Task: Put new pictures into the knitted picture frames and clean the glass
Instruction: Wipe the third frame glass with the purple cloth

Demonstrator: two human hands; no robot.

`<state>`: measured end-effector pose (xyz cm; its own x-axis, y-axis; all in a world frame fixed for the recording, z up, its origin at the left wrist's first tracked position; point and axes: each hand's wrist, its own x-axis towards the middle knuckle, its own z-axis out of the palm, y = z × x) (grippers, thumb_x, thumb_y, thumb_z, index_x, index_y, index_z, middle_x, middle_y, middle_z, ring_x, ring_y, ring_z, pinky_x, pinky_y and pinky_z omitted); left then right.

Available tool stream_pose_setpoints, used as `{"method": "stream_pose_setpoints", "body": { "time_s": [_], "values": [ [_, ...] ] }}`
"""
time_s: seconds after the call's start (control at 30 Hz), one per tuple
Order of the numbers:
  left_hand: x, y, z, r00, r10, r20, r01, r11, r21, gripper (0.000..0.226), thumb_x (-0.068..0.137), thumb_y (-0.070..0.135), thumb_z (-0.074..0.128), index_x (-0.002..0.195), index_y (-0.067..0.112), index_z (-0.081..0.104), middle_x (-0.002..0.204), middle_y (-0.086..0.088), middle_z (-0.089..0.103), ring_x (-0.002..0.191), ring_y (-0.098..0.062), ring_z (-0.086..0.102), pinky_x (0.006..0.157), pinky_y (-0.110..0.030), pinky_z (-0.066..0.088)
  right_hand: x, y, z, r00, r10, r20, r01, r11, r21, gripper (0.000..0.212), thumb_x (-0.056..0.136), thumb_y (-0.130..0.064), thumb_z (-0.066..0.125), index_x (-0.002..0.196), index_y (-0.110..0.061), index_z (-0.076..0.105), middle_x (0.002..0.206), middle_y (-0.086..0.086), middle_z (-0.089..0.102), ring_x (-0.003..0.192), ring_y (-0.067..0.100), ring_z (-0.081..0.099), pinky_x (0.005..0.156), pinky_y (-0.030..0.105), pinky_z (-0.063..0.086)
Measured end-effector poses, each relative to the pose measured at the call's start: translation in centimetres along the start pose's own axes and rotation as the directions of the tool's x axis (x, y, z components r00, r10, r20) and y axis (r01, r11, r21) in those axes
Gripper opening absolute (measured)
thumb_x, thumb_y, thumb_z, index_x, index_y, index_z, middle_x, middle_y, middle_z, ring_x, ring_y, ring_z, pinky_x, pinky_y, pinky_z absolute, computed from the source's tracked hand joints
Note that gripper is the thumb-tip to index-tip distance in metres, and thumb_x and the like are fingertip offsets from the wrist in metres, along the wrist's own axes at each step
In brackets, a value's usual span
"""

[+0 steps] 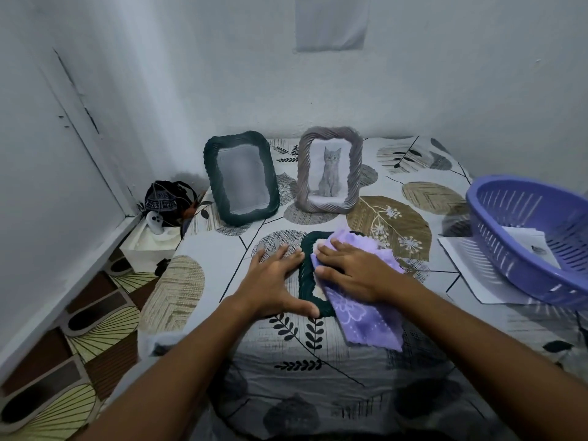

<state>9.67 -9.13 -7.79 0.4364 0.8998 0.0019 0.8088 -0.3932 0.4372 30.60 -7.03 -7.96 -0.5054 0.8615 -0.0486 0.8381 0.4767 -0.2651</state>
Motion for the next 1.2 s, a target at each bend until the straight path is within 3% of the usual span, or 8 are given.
{"method": "stream_pose_setpoints", "body": {
  "time_s": [0.23, 0.33, 0.43, 0.7, 0.87, 0.97, 1.13, 1.2],
  "values": [
    [-0.1, 0.3, -0.3, 1.000, -0.026, 0.001, 0.026, 1.000, -0.002, 0.139, 0.030, 0.089, 0.046, 0.151, 0.025, 0.022, 0.156, 0.012, 0.009, 0.125, 0.006, -0.010, 0.113, -0.032, -0.016, -4.3, 0.9, -0.1, 0.970, -0.244, 0.019, 0.238, 0.960, 0.148, 0.054, 0.096, -0.057, 0.031, 0.133, -0.026, 0.055, 0.148, -0.006, 0.037, 0.143, 0.005, 0.017, 0.117, 0.024, 0.003],
    [-0.4, 0.8, -0.6, 0.999, -0.035, 0.017, 0.036, 0.999, -0.015, 0.144, 0.027, 0.092, 0.049, 0.151, 0.026, 0.020, 0.158, 0.009, 0.009, 0.124, 0.003, -0.011, 0.108, -0.028, -0.017, -5.5, 2.2, -0.9, 0.977, -0.215, 0.005, 0.211, 0.961, 0.180, 0.052, 0.095, -0.057, 0.035, 0.128, -0.026, 0.060, 0.143, -0.008, 0.045, 0.141, 0.001, 0.023, 0.118, 0.025, 0.007],
    [-0.7, 1.2, -0.9, 0.999, -0.042, 0.033, 0.043, 0.999, -0.033, 0.143, 0.027, 0.090, 0.047, 0.151, 0.026, 0.019, 0.158, 0.008, 0.011, 0.122, 0.002, -0.014, 0.103, -0.029, -0.019, -5.8, 3.8, -1.6, 0.983, -0.184, 0.000, 0.183, 0.980, 0.071, 0.077, 0.089, -0.072, 0.015, 0.128, -0.023, 0.060, 0.142, -0.009, 0.047, 0.139, 0.002, 0.027, 0.120, 0.032, 0.015],
    [-0.4, 0.7, -0.6, 1.000, -0.021, 0.023, 0.021, 0.999, -0.026, 0.134, 0.035, 0.087, 0.047, 0.151, 0.025, 0.021, 0.159, 0.005, 0.012, 0.126, 0.002, -0.013, 0.108, -0.031, -0.019, -2.2, 4.5, -2.6, 0.999, -0.009, -0.037, 0.004, 0.993, -0.115, 0.098, 0.079, -0.079, -0.006, 0.137, -0.024, 0.050, 0.146, -0.003, 0.045, 0.142, 0.022, 0.028, 0.115, 0.039, 0.025],
    [-0.3, 0.7, -0.5, 0.999, -0.028, 0.029, 0.028, 1.000, -0.003, 0.128, 0.045, 0.084, 0.064, 0.151, 0.026, 0.021, 0.159, 0.006, 0.011, 0.125, 0.003, -0.011, 0.109, -0.031, -0.018, -1.6, 3.9, -1.4, 1.000, 0.015, -0.019, -0.016, 1.000, -0.012, 0.076, 0.087, -0.071, 0.010, 0.139, -0.030, 0.047, 0.152, -0.005, 0.033, 0.146, 0.021, 0.018, 0.115, 0.047, 0.023],
    [-0.4, 0.7, -0.4, 0.999, -0.030, 0.030, 0.030, 1.000, -0.007, 0.127, 0.047, 0.081, 0.068, 0.151, 0.025, 0.021, 0.159, 0.005, 0.011, 0.125, 0.003, -0.011, 0.109, -0.030, -0.017, -2.7, 2.9, -0.7, 0.997, -0.074, -0.033, 0.077, 0.995, 0.069, 0.057, 0.096, -0.059, 0.027, 0.137, -0.027, 0.050, 0.152, -0.004, 0.034, 0.145, 0.016, 0.018, 0.119, 0.037, 0.011],
    [-0.7, 0.9, -0.6, 0.998, -0.054, 0.029, 0.054, 0.998, -0.025, 0.113, 0.061, 0.063, 0.076, 0.151, 0.026, 0.020, 0.159, 0.006, 0.011, 0.122, 0.003, -0.009, 0.110, -0.029, -0.014, -5.6, 2.1, -0.8, 0.975, -0.214, -0.053, 0.219, 0.968, 0.122, 0.066, 0.090, -0.068, 0.025, 0.123, -0.027, 0.064, 0.144, -0.006, 0.045, 0.140, 0.007, 0.025, 0.119, 0.032, 0.008],
    [-0.6, 0.8, -0.6, 0.999, -0.045, 0.026, 0.046, 0.998, -0.035, 0.121, 0.052, 0.075, 0.069, 0.151, 0.027, 0.020, 0.159, 0.006, 0.011, 0.123, 0.003, -0.011, 0.108, -0.028, -0.015, -6.4, 2.6, -1.3, 0.980, -0.192, -0.058, 0.196, 0.977, 0.078, 0.062, 0.090, -0.065, 0.029, 0.122, -0.027, 0.065, 0.144, -0.008, 0.045, 0.140, 0.005, 0.025, 0.119, 0.034, 0.009]
  ]
}}
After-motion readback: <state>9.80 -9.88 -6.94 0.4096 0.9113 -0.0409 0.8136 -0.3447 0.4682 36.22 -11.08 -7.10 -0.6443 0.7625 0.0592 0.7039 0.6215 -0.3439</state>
